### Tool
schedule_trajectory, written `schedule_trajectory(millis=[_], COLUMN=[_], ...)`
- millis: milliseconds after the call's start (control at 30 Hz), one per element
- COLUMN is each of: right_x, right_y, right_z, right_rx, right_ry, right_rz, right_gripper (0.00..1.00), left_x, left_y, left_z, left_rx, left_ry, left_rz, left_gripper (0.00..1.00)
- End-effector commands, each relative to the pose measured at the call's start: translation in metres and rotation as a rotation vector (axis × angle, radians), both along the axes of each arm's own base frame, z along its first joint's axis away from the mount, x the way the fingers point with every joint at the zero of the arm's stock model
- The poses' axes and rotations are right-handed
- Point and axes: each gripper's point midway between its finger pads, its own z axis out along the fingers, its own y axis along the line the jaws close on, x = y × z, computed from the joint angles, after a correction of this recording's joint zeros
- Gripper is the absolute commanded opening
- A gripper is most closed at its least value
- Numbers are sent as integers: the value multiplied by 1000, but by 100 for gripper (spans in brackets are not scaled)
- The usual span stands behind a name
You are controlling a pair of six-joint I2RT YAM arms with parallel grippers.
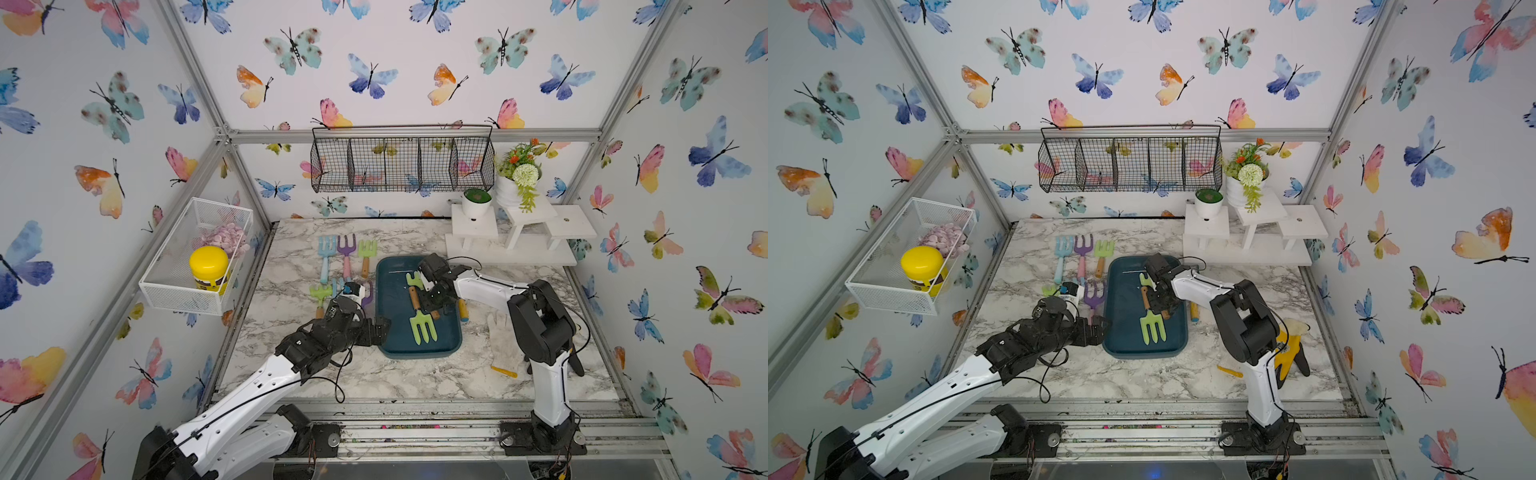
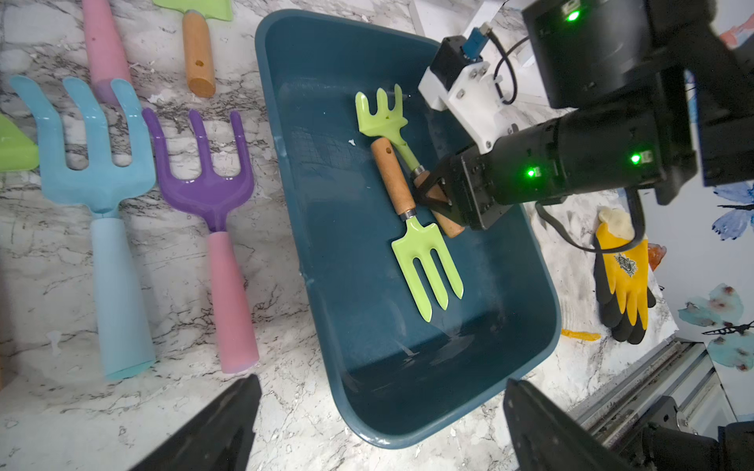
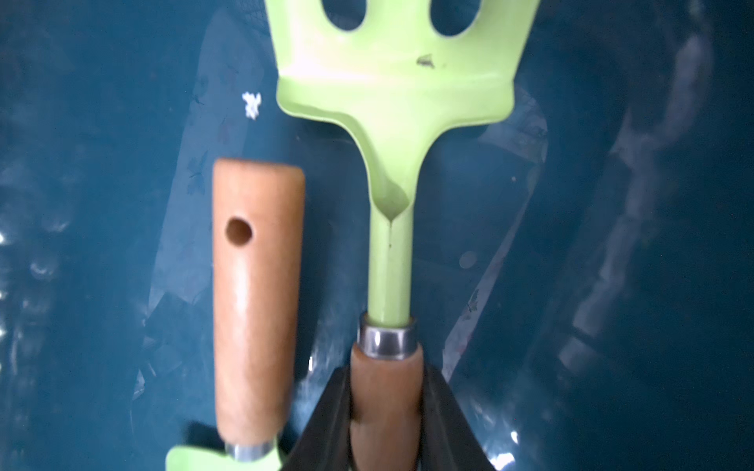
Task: Take the hand rake out of the storage box
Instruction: Pick up the rake from the storage box.
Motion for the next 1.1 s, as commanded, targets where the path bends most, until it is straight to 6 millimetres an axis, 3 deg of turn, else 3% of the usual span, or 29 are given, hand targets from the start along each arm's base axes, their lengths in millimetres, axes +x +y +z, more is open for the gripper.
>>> schedule_trajectory(millis=[0,333,500,767,1067], right_x=[-3,-16,-26,-41,-50], right_y=[5,7,5,-13,-51], right_z=[27,77,102,115,120], right_rx=[56,178,238,238,143], right_ry=[-37,-104,-132,-156,-217], right_rz=[4,15,25,-1,-88], right_gripper=[17,6,6,6,6], left_x=[-3,-3,-3,-6,-1], left_y=[-8,-10,-12,-15,-26], left_z=[1,8,10,6,7], left_rx=[-23,-41,-49,-53,-31], left_ry=[6,-4,-5,6,-3], left_rz=[-38,-46,-49,-70,-98], left_gripper=[95,95,95,95,94])
